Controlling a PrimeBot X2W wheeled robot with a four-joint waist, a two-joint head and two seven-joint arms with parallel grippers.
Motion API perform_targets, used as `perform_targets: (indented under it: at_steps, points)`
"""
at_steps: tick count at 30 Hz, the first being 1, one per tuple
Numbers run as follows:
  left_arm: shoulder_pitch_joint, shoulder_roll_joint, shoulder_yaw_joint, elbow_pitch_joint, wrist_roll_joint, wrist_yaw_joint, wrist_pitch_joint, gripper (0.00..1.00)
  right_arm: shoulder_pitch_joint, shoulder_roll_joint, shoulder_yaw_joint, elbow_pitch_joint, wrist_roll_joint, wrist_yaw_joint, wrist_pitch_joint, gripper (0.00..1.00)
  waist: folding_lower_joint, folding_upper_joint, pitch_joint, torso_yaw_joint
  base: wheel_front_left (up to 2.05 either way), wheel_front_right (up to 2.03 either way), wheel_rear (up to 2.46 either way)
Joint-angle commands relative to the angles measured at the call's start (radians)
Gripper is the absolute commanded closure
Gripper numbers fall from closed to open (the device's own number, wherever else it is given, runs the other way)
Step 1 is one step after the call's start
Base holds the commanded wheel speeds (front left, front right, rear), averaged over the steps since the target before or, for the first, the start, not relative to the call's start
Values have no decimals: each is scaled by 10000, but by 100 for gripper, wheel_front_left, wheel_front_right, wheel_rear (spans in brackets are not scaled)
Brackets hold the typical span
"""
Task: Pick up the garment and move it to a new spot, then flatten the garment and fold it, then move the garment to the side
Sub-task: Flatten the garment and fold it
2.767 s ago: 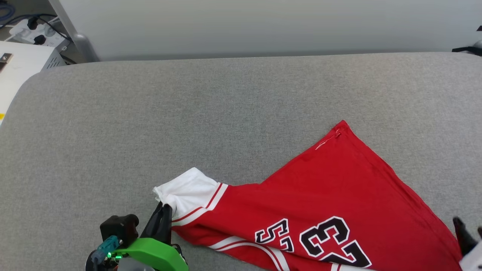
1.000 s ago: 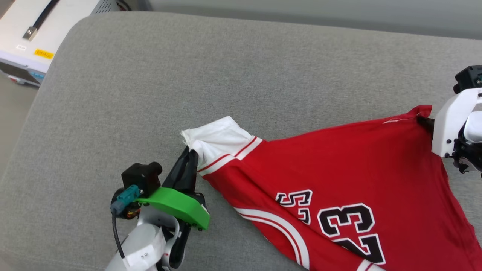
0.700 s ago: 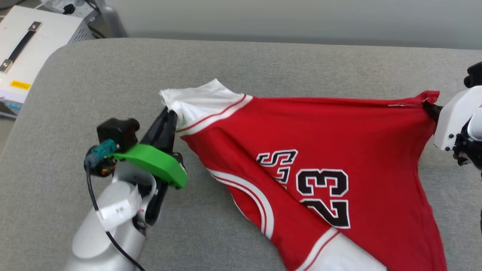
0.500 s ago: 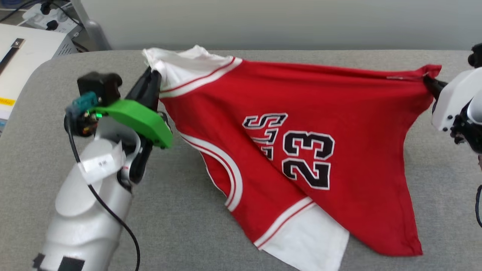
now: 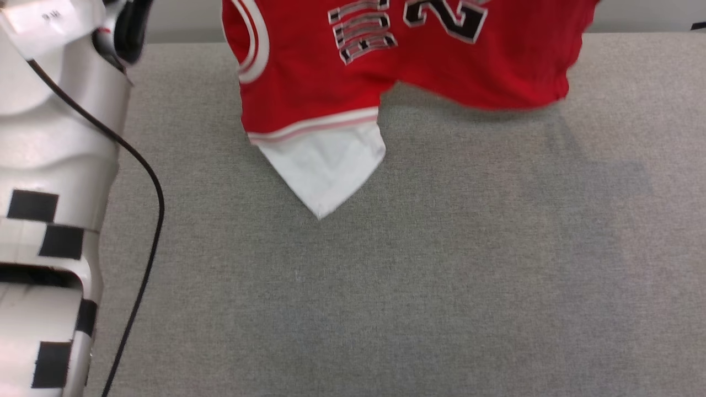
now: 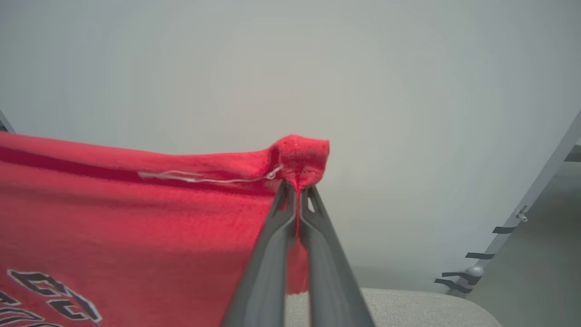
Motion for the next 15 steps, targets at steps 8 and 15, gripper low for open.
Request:
perform_targets:
  at_steps: [8, 15]
  points:
    - [-2613, 403, -57, 1203, 426, -117, -667, 100, -2390, 418, -218, 1040, -759, -19, -1011, 100, 0, 0, 1430, -209, 0, 0, 0]
    - [-3386, 210, -238, 2112, 487, -184, -956, 100, -3537, 855, 11, 2217, -848, -19, -1714, 100, 0, 0, 2421, -163, 0, 0, 0]
